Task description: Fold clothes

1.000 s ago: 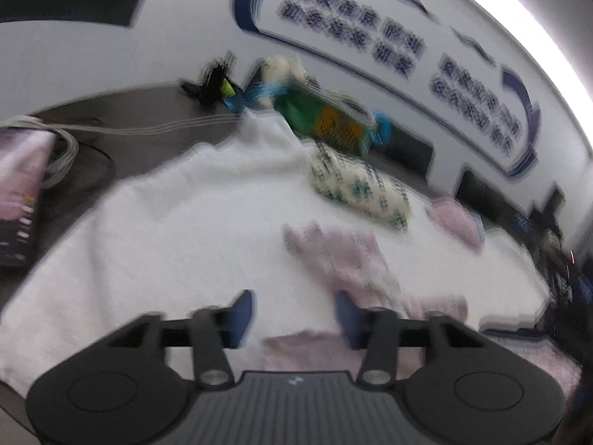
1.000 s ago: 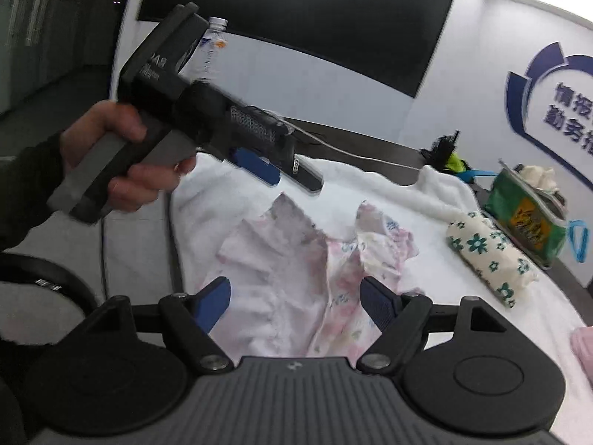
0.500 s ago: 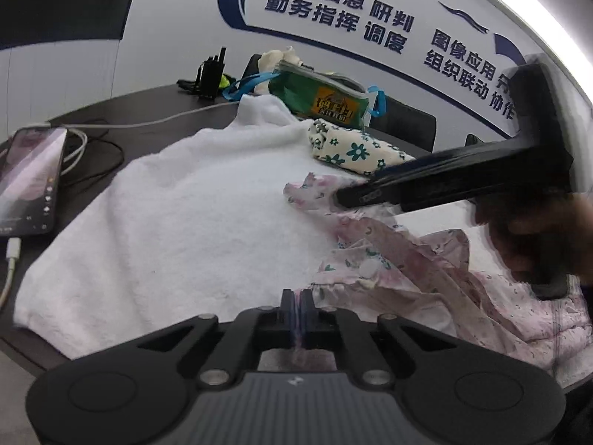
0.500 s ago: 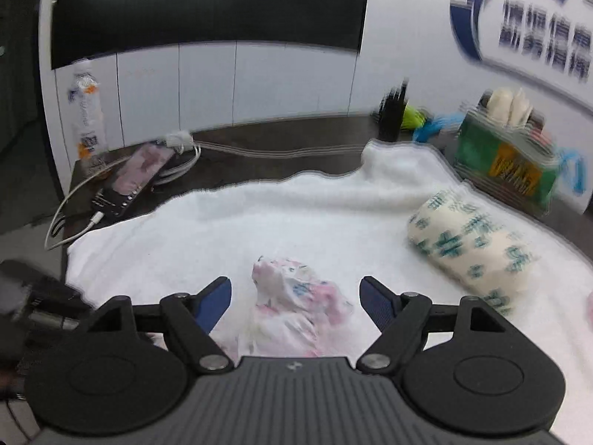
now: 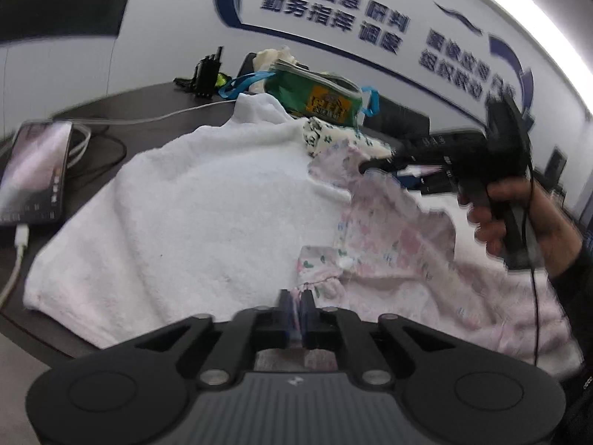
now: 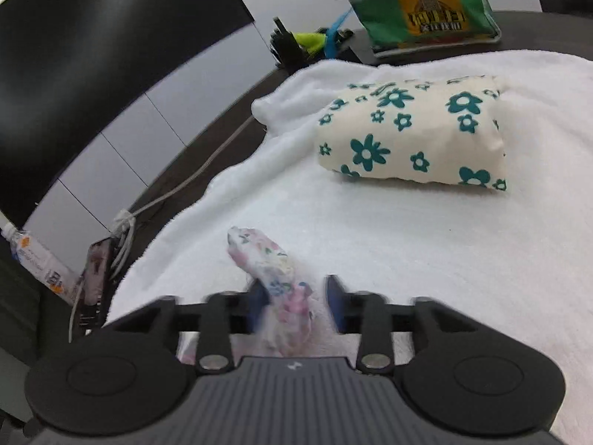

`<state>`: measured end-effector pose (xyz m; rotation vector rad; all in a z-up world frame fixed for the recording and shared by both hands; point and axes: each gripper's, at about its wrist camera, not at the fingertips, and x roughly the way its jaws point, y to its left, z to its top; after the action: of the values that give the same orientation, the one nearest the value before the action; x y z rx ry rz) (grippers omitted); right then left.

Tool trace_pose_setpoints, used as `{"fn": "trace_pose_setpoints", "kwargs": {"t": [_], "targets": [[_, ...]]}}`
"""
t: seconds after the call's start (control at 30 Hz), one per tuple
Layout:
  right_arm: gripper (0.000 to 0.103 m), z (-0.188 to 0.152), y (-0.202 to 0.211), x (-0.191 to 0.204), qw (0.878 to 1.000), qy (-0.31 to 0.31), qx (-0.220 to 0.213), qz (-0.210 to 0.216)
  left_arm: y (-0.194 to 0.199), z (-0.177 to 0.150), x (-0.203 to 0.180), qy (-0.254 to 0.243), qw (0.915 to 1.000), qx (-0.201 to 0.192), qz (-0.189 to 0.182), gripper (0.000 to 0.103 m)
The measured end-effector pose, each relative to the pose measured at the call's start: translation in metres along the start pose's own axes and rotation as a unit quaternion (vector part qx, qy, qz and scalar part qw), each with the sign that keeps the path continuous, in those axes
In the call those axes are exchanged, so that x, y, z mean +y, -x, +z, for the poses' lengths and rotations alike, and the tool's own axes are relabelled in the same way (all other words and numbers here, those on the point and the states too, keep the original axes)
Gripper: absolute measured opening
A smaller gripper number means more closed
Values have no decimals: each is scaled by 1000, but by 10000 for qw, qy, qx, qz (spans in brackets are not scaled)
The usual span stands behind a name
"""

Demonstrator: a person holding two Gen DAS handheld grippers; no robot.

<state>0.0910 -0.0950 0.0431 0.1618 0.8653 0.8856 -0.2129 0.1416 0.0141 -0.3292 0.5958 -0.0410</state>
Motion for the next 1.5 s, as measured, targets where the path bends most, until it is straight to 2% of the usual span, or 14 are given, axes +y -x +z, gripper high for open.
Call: {"fn": "trace_pose_setpoints", "kwargs": {"t": [0.13,0.23,0.3,0.4,0.47,0.6,0.63,0.93,1.0,1.07,1.13,1.3,1.4,1.5], "targets": [[46,-1,-1,23,9977,681,29,-48,-5,5,-2,29,9999,93,-60,21],[7,-16,-13,55,9863,1602,336,-196,-5,5,-5,26,9999,91,-41,22],[7,-34,-19,81,9690,2404,494,-268,-6,4,-7,8,10000,95,1,22],[29,-64,-23,110,9363,3421,629,-488,-4,2,-9,-63,10000,74,0,25],[56,-68,-7,114,9333,3527,391,-543,-2,2,-9,-115,9999,83,-67,30],[57,-73,54,111,9376,3456,-364,-119,-6,3,-9,-151,9997,177,-104,21],[60,-79,68,111,9338,3549,-438,128,-7,5,-8,-85,9997,181,-146,6],[71,-177,45,154,8790,4745,209,420,-8,20,-3,372,9991,147,-134,2],[65,-172,37,152,8955,4410,286,529,-3,21,-4,342,9993,120,-130,2],[30,-159,33,145,9169,3920,424,614,2,22,-5,339,9993,83,-165,2],[13,-146,31,136,9332,3515,467,591,6,24,-5,372,9990,53,-258,2],[14,-125,40,104,9654,2252,395,1252,7,28,-5,435,9978,15,-494,3],[19,-130,48,98,9682,2169,323,1200,5,30,-4,508,9971,112,-559,2],[39,-137,55,104,9647,2354,208,1162,8,34,-3,587,9967,140,-545,2]]}}
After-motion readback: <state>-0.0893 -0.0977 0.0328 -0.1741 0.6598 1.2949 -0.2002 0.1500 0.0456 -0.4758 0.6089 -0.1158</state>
